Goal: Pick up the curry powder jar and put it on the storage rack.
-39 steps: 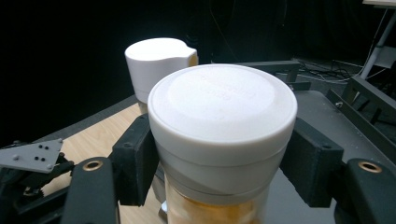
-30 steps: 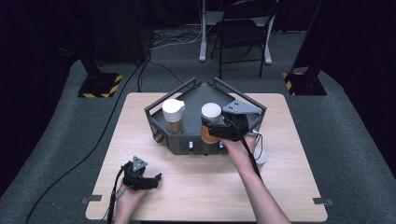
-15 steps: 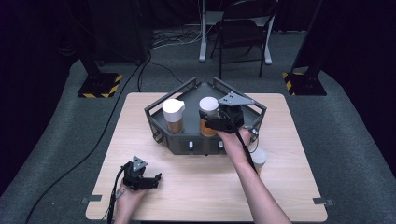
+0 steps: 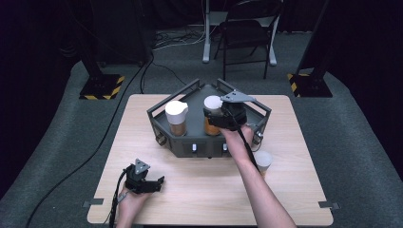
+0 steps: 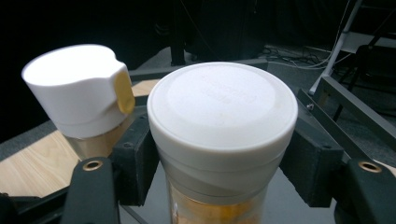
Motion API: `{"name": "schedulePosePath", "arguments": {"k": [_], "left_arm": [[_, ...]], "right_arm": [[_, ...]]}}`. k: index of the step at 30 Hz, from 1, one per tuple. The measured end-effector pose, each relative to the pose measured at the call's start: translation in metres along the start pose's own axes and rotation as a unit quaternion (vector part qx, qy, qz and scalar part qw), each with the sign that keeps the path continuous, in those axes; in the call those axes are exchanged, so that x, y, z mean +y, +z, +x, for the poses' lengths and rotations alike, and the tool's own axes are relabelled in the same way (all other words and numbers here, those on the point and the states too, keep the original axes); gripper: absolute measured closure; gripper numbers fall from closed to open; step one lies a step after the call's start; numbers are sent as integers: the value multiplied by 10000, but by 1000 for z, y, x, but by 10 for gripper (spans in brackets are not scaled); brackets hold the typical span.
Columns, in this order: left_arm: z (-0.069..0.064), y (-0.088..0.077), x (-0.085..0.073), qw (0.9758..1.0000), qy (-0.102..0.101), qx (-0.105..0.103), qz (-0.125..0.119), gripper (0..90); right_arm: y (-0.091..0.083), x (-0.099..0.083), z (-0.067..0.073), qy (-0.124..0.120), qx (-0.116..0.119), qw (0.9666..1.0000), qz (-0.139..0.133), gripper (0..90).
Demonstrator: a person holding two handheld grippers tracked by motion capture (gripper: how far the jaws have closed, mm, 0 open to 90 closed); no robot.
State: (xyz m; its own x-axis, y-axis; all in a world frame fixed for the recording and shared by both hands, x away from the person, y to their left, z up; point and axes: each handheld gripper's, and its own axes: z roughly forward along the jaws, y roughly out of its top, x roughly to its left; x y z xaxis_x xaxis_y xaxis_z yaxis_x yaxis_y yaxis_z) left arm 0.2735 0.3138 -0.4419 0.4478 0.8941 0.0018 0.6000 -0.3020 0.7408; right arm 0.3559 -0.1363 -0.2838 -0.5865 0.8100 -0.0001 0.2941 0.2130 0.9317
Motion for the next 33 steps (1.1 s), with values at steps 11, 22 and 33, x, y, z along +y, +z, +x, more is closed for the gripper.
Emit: {"name": "schedulePosePath", "arguments": {"k": [11,22,33], "left_arm": [[0,0,0,10000,2,1,-4,86],[0,0,0,10000,11,1,3,86],[0,0,0,10000,10,1,0,86]], "right_arm": [[6,0,-7,50,84,9998,147,329],[-4,5,-17,16,216,9992,349,227],[-35,-16,-37,-32,128,9993,348,203]]}}
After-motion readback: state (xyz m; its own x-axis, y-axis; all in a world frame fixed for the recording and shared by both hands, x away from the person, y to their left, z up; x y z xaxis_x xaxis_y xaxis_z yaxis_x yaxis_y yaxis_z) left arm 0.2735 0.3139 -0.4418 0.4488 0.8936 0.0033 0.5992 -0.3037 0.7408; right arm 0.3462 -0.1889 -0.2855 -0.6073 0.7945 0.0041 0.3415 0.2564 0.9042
